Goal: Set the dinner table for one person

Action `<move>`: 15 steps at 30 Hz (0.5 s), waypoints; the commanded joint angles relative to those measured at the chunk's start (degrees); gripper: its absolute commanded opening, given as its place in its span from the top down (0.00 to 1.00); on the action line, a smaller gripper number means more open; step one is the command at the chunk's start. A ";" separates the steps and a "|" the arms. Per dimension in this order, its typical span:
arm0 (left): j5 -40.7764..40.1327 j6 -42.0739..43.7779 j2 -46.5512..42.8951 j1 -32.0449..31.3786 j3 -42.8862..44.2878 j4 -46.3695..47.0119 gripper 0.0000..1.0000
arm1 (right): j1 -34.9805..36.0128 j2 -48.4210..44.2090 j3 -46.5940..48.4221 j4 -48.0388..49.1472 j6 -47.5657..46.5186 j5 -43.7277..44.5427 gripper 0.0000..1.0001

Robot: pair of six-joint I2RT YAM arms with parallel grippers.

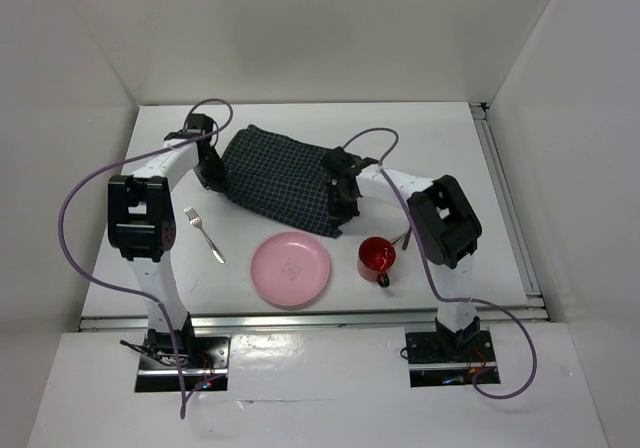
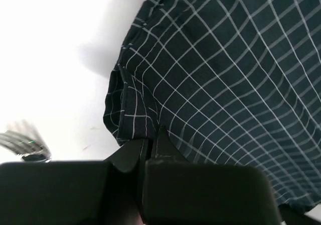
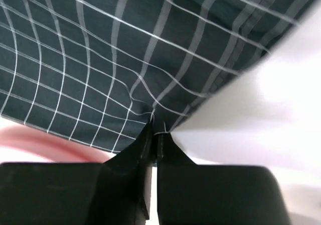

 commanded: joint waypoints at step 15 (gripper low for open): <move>5.36 -3.09 4.15 -7.79 5.63 -0.16 1.00 | -14.35 -9.33 1.38 1.86 -0.02 6.61 0.04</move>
